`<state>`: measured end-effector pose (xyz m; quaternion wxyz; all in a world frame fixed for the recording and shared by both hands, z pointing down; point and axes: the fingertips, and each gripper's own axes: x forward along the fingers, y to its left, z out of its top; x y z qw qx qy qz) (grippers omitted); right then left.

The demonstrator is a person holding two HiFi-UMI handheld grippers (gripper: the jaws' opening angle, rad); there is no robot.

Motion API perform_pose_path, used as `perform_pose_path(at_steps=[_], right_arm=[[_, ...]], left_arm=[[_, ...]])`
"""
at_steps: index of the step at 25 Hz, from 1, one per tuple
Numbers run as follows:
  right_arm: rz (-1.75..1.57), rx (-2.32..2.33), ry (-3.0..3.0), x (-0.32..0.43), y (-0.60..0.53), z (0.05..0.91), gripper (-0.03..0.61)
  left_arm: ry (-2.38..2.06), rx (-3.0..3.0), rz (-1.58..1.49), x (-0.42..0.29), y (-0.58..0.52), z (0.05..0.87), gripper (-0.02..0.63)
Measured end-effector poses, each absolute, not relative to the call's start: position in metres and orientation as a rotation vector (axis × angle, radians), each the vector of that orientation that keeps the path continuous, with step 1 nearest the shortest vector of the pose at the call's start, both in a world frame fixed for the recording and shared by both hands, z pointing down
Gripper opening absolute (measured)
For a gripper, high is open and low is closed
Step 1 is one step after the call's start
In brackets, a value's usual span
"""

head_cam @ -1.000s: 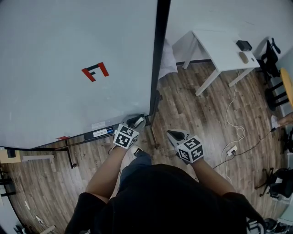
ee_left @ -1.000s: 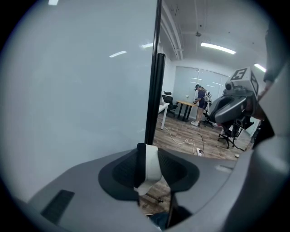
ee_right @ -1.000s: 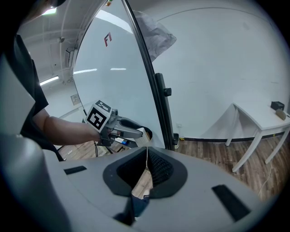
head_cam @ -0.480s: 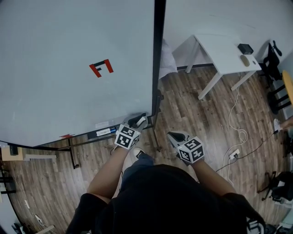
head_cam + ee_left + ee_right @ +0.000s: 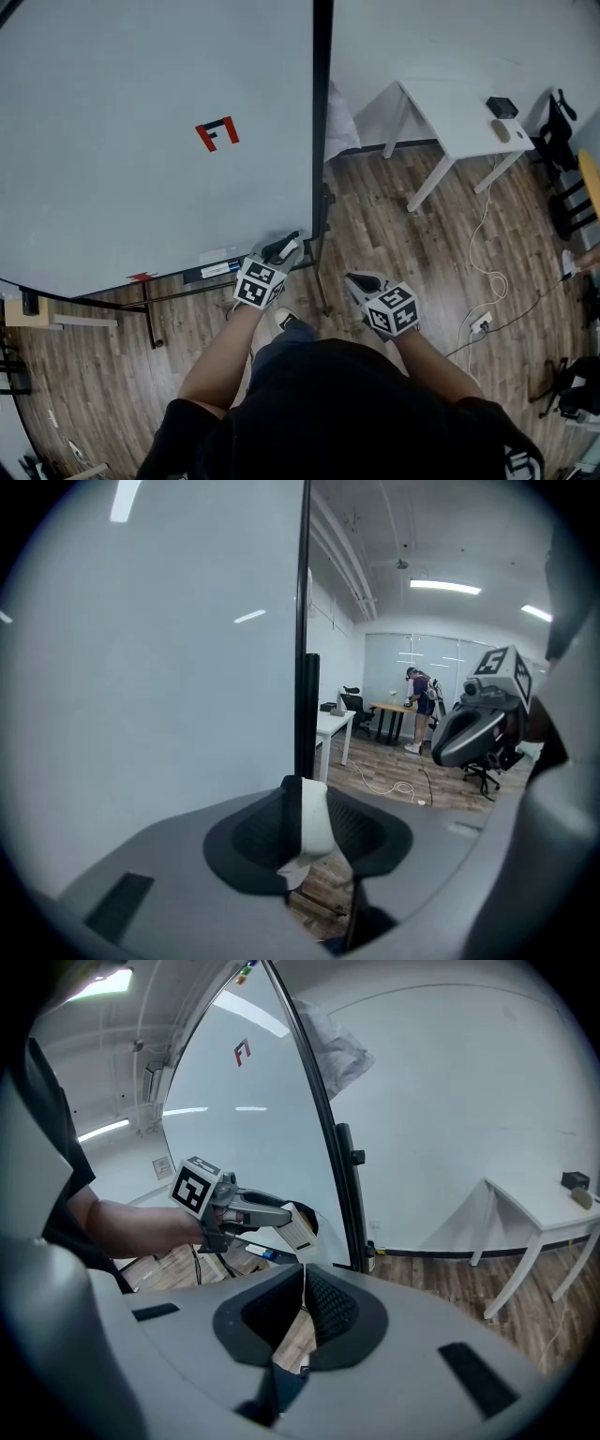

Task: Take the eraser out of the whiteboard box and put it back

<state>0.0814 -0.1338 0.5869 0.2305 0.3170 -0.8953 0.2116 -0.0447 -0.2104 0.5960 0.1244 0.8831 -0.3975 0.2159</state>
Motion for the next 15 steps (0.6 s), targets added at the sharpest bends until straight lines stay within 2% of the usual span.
perform_pose_path(at_steps=[15], right_arm=[[0.573,0.868,-2.46,0.091,-0.115,0.588,0.0]], left_arm=[[-1.187,2.557,0.627,-0.051,-0.178,0.598,0.144]])
